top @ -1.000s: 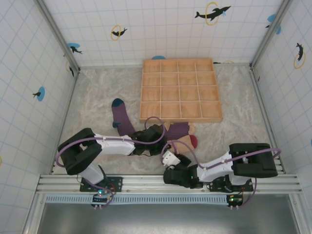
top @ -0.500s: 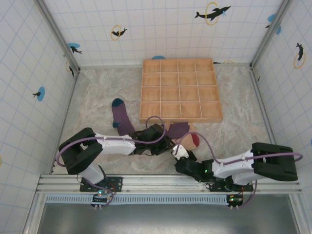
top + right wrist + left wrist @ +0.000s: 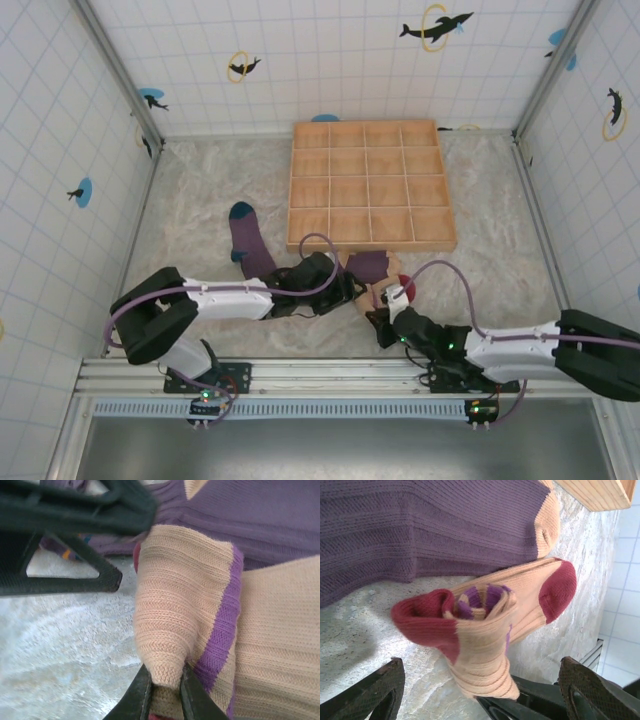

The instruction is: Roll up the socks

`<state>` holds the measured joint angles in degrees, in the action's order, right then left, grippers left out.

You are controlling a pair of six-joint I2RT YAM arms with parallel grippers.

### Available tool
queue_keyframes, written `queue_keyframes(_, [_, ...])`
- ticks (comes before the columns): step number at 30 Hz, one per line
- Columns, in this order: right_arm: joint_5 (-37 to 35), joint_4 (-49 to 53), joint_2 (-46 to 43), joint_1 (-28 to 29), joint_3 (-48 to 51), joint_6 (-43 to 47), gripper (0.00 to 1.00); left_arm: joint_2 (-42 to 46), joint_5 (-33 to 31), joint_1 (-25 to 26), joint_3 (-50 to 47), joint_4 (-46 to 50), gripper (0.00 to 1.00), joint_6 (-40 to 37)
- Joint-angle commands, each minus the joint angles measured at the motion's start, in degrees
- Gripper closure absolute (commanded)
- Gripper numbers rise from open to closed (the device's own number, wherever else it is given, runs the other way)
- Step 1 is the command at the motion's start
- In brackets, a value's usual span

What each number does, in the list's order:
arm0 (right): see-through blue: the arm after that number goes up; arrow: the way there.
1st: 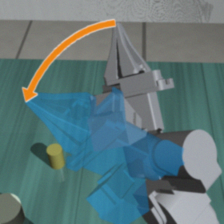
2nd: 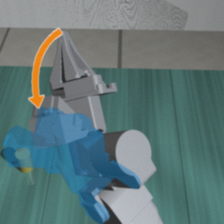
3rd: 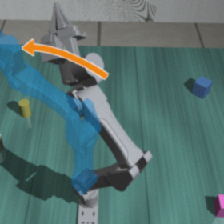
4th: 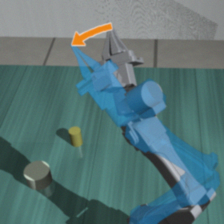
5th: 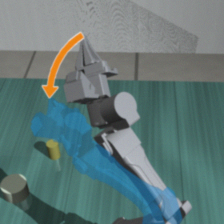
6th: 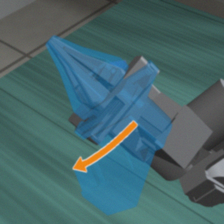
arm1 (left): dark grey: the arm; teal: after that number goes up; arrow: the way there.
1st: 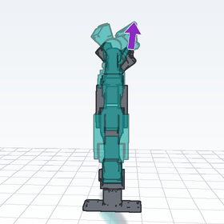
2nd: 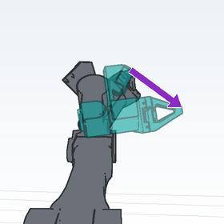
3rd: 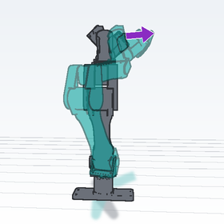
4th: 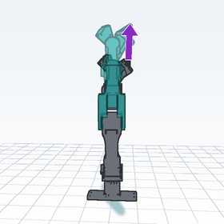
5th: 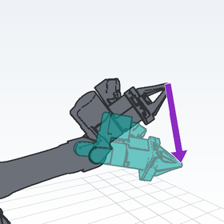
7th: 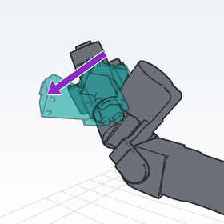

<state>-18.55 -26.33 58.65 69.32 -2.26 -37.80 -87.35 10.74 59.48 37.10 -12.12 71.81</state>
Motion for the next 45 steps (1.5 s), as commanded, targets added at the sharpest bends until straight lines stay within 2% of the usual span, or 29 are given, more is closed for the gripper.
queue_keyframes(1, [7.74,5.4,-1.5,-3.57,7.4,-8.85,1.0,-0.11,-1.34,0.75,-0.89,-0.64,0.22,-1.67])
queue_keyframes(5, [13.08,6.2,-3.4,-7.48,9.14,-12.08,1.0,-2.64,-0.12,1.24,-0.24,-2.19,0.31,-2.43])
queue_keyframes(8, [16.85,7.82,-4.05,-11.08,9.67,-13.33,1.0,-5.1,0.2,1.46,1.03,-2.34,0.32,-3.58])
queue_keyframes(16, [18.61,13.68,-6.12,-14.74,10.66,-16.05,1.0,-10.56,0.95,1.68,3.93,-6.16,0.32,-2.82])
queue_keyframes(18, [18.56,15.32,-6.33,-14.68,10.56,-17.03,1.0,-11.66,0.95,1.78,4.67,-6.34,0.35,-2.56])
queue_keyframes(26, [17.89,24.76,-6.45,-14.96,8.15,-19.45,1.0,-14.3,0.95,1.73,6.0,-4.77,0.55,-1.66])
queue_keyframes(30, [17.6,26.34,-6.77,-15.48,8.24,-20.54,1.0,-15.6,0.51,1.7,7.73,-2.29,0.59,-2.57])
queue_keyframes(33, [17.69,27.98,-6.84,-16.01,7.86,-20.39,1.0,-16.86,0.05,1.77,9.79,0.74,0.7,-3.46])
queue_keyframes(36, [16.87,30.37,-7.27,-16.23,6.33,-18.43,1.0,-17.5,-0.09,1.61,11.17,3.38,0.91,-4.09])
queue_keyframes(38, [15.87,31.94,-8.28,-15.98,4.22,-16.16,0.85,-17.27,-0.15,1.36,11.33,4.72,1.0,-4.15])
queue_keyframes(43, [12.72,34.59,-11.53,-13.9,-2.66,-8.73,0.58,-13.96,-2.29,0.46,9.1,7.02,1.0,-3.34])
queue_keyframes(45, [11.34,35.63,-11.55,-12.7,-6.15,-5.09,0.51,-12.02,-2.59,-0.34,6.77,6.98,1.0,-2.11])
